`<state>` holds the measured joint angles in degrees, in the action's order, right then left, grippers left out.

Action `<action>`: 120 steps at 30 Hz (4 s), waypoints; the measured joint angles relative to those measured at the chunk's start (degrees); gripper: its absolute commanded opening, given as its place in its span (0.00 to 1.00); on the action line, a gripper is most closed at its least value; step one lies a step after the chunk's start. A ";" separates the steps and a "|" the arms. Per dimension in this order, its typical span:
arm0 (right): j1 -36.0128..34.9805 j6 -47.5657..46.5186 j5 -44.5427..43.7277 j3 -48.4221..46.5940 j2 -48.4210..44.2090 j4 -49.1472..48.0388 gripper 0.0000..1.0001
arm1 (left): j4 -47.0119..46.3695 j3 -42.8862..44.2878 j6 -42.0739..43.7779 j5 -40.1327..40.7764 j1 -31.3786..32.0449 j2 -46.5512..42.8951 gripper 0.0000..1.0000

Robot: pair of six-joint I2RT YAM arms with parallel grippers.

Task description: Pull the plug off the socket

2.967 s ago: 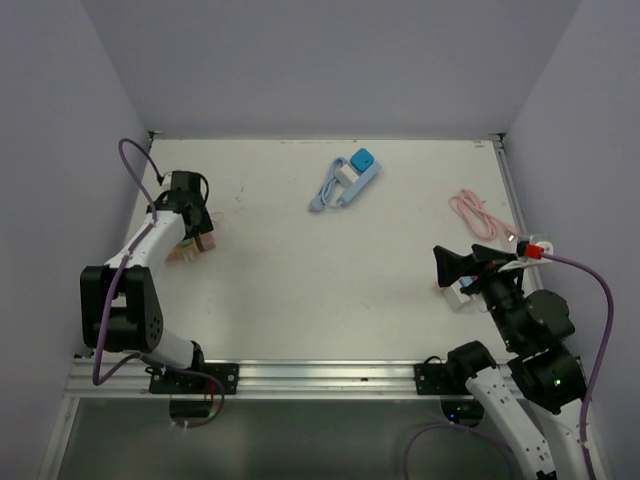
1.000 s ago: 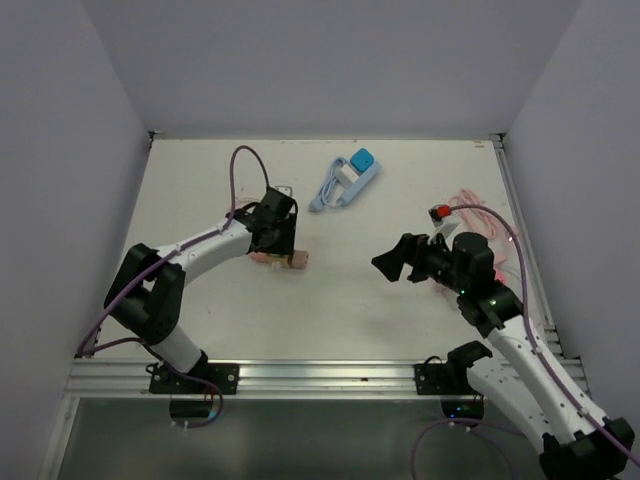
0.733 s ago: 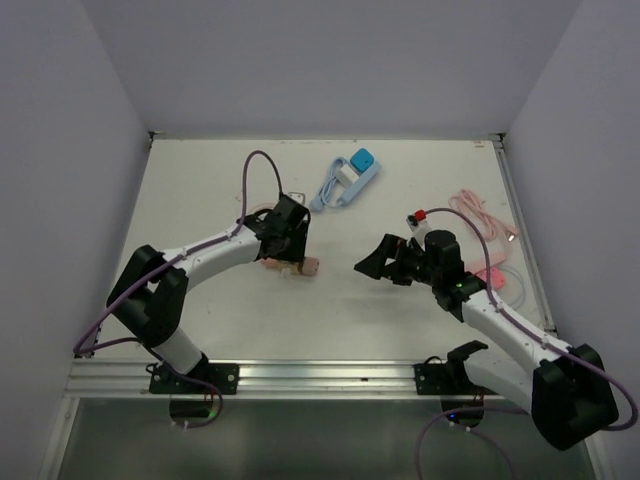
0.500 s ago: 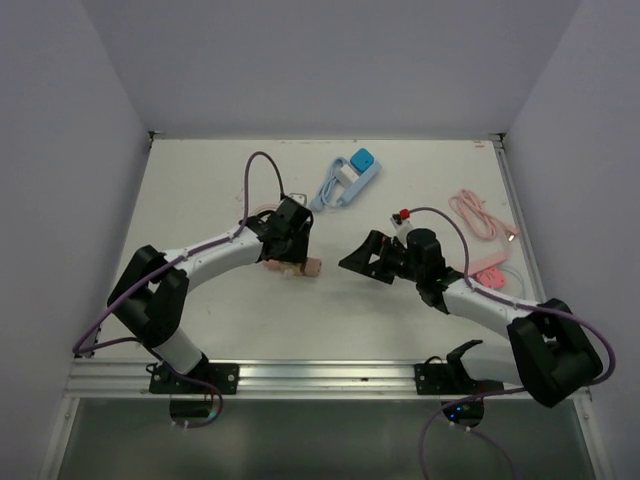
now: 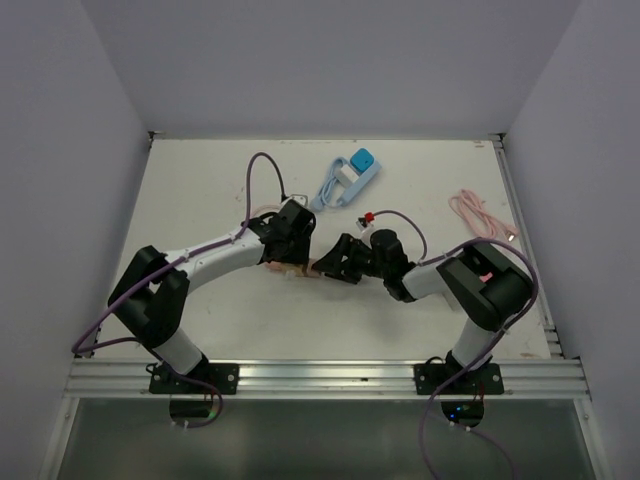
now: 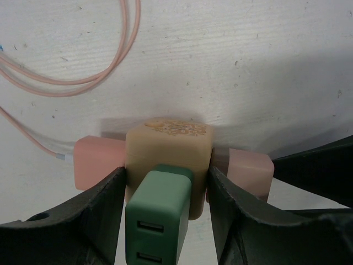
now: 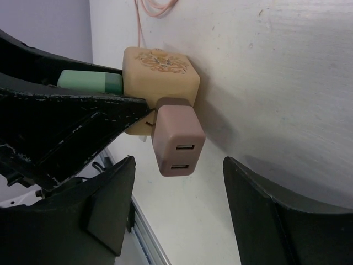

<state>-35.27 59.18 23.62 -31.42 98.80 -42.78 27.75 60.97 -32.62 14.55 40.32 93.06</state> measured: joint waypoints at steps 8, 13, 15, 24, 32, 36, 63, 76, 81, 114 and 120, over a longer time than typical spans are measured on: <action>-1.60 0.79 0.20 -2.19 3.56 -4.68 0.60 | -0.04 -0.11 -1.27 0.98 0.17 0.00 0.43; -1.60 0.83 0.22 -2.38 5.84 -6.47 0.47 | -0.02 -0.13 -1.38 1.44 0.24 0.00 0.43; -1.60 0.94 0.24 -2.38 6.67 -6.97 0.39 | -0.02 -0.20 -1.51 1.70 0.26 0.00 0.43; -1.49 1.51 0.04 -2.23 7.21 -8.39 0.03 | 0.20 -0.22 -2.75 3.63 0.37 0.00 0.42; -0.74 1.75 0.17 0.04 7.21 -12.11 0.00 | 0.48 -0.22 -4.61 4.98 1.25 0.07 0.41; -0.15 2.78 0.42 1.46 7.30 -14.73 0.00 | 0.33 -0.22 -6.05 5.20 1.51 0.22 0.40; 4.39 6.56 3.76 7.45 4.52 -22.34 0.00 | 1.92 1.49 -9.57 11.45 -0.72 2.38 0.40; 7.58 5.57 6.14 8.76 2.78 -22.10 0.05 | 7.04 1.36 -6.73 20.39 -4.68 3.54 0.44; 8.66 3.56 6.03 8.76 2.80 -19.76 0.15 | 6.60 1.14 -3.87 18.56 -4.52 3.02 0.47; 10.03 -19.41 -9.27 4.07 -19.43 22.73 0.99 | 4.24 3.19 12.59 7.54 -3.10 -4.50 1.00; 4.61 -25.16 -13.14 1.09 -26.18 29.38 0.99 | 7.17 3.04 7.45 7.61 -4.07 -12.26 1.00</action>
<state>-30.65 34.02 10.48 -30.33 72.62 -13.41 34.92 64.01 -25.17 22.15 36.25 80.79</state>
